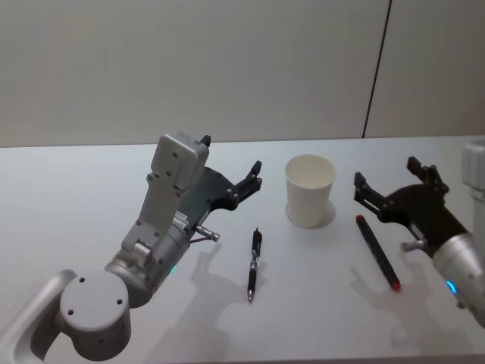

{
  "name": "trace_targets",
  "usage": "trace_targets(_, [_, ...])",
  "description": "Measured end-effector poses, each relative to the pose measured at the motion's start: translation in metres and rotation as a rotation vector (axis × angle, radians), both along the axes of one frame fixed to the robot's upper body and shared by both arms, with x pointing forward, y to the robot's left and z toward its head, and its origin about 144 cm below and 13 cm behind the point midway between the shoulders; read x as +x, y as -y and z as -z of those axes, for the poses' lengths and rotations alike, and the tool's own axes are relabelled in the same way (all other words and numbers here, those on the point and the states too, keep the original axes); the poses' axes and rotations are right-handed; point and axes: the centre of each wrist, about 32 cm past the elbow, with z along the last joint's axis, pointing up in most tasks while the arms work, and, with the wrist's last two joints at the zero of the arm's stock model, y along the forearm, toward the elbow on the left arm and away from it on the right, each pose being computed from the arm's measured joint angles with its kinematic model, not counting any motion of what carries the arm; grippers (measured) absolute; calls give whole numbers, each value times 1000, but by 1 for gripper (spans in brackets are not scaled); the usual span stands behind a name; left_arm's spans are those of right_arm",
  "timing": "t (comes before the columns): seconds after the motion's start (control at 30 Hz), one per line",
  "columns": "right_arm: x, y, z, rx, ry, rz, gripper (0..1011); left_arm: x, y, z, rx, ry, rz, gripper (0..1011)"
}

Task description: Place the pen into the pen holder.

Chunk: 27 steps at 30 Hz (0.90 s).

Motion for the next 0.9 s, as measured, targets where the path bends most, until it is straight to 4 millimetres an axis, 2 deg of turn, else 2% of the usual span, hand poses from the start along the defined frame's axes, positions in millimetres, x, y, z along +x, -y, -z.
trace_targets(0.23, [18, -12, -6, -29, -55, 6, 1001, 0, 0, 0, 0, 0, 0, 1000])
trace_targets(0.43, [43, -21, -14, -76, -134, 3, 1001, 0, 0, 0, 0, 0, 0, 1000])
trace_targets(0.9, [75, -22, -26, -171, -285, -8, 1001, 0, 0, 0, 0, 0, 0, 1000])
